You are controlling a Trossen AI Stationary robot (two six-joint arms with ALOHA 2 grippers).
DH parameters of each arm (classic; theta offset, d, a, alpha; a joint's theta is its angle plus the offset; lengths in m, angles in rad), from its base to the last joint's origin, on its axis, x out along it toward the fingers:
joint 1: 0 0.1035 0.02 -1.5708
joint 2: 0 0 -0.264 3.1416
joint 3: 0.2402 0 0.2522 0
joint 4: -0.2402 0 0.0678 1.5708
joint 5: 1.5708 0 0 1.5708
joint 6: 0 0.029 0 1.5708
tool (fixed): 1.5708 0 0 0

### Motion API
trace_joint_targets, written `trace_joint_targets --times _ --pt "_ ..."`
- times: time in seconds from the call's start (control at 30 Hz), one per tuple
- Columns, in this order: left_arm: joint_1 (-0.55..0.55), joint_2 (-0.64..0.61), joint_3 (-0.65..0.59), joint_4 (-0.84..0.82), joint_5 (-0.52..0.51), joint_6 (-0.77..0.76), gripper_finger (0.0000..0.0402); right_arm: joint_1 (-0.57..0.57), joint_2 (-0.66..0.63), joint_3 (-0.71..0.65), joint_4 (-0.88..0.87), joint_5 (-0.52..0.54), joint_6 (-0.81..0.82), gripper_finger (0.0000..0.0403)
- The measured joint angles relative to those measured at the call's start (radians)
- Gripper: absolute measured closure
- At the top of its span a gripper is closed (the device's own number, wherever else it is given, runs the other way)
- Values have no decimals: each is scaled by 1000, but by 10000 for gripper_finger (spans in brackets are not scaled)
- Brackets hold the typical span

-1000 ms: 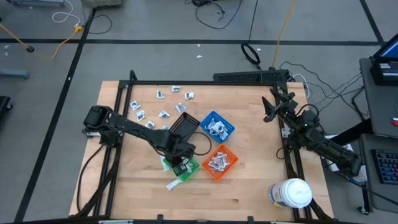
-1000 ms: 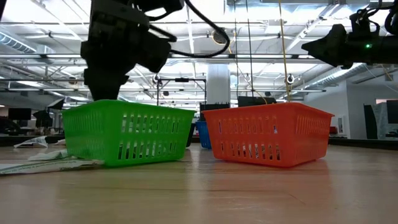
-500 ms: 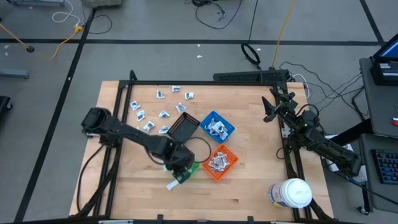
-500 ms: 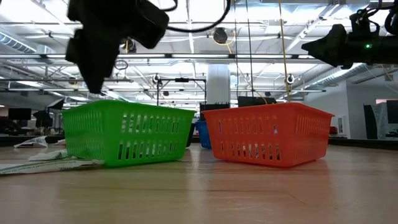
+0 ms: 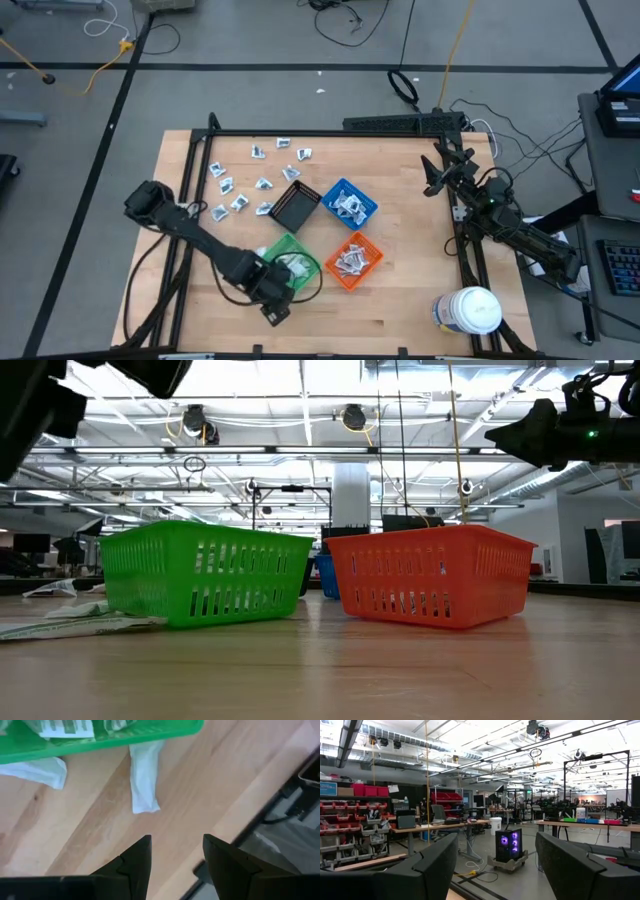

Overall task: Pick & Place First Aid Supplies
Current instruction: Put the green bandage into the green bin

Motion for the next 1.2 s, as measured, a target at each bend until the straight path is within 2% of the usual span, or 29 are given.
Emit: trace_joint_targets --times 0.4,0.73,0.87,1.1,1.2 --pt "-21 166 0 10 -36 -17 218 0 0 0 0 0 0 140" --pt "-43 200 0 9 -127 -27 223 0 0 0 0 0 0 140" --pt "-45 205 0 10 -135 -25 265 0 0 0 0 0 0 140" --pt "-46 206 -9 24 -125 13 385 0 0 0 0 0 0 140" --pt "-49 203 -9 23 -113 17 393 0 0 0 0 0 0 140"
